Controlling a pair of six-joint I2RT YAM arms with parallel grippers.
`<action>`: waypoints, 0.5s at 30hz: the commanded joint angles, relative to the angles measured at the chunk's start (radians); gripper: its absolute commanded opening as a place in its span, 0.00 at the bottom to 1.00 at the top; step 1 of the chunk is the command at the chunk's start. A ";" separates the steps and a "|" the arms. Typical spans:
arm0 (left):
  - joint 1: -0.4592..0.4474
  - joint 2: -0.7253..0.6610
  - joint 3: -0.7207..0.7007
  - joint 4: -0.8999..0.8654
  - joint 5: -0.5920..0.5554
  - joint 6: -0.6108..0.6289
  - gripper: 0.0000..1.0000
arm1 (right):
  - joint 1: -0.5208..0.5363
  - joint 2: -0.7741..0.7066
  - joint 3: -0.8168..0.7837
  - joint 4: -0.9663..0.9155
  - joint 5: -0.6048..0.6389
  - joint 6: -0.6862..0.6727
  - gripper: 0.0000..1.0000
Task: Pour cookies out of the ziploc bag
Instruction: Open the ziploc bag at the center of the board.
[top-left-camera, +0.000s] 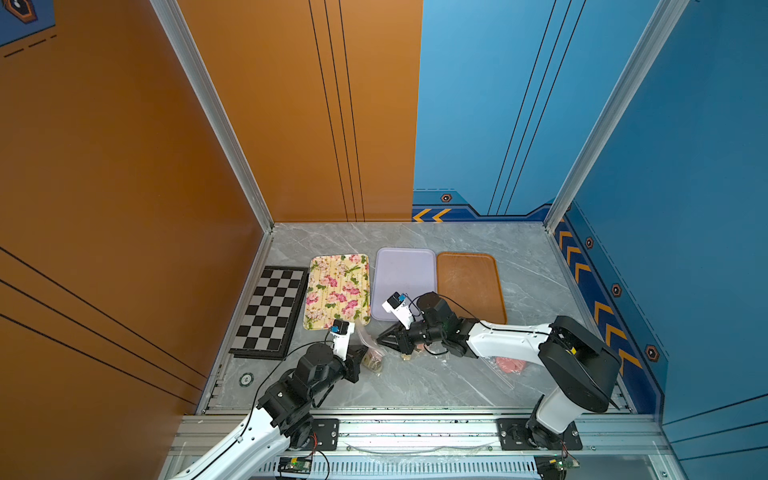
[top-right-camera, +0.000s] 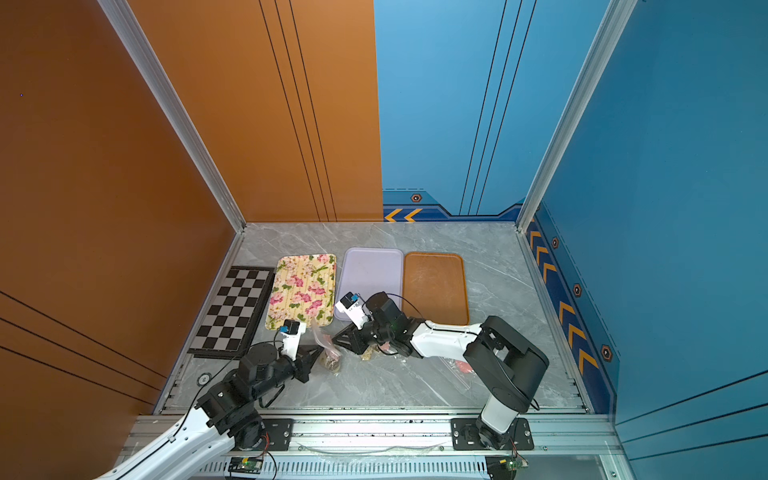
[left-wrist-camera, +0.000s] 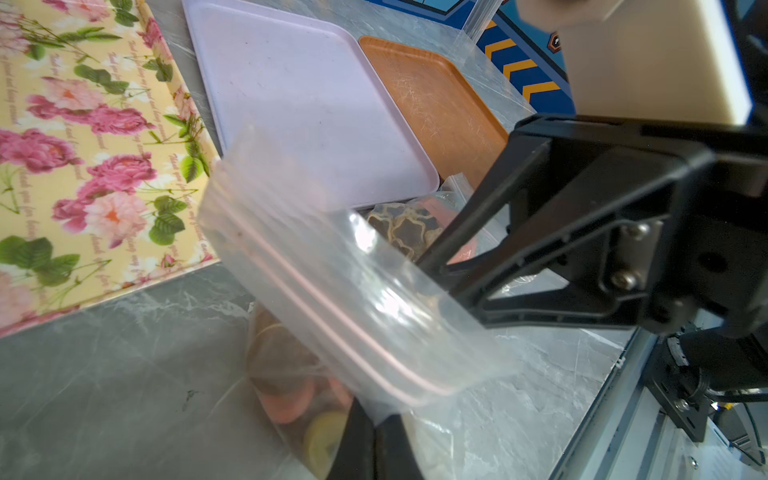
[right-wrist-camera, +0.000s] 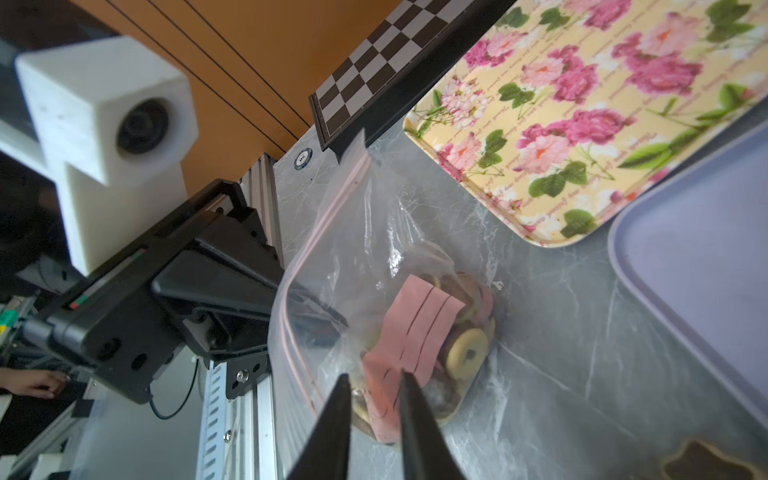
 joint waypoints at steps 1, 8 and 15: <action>0.001 0.007 0.004 0.026 0.019 0.004 0.00 | 0.020 0.054 0.037 0.036 -0.070 0.010 0.36; 0.000 0.007 0.002 0.036 0.023 0.004 0.00 | 0.055 0.102 0.076 0.042 -0.125 0.019 0.43; -0.003 0.008 0.000 0.050 0.054 0.011 0.00 | 0.074 0.140 0.099 0.049 -0.161 0.024 0.18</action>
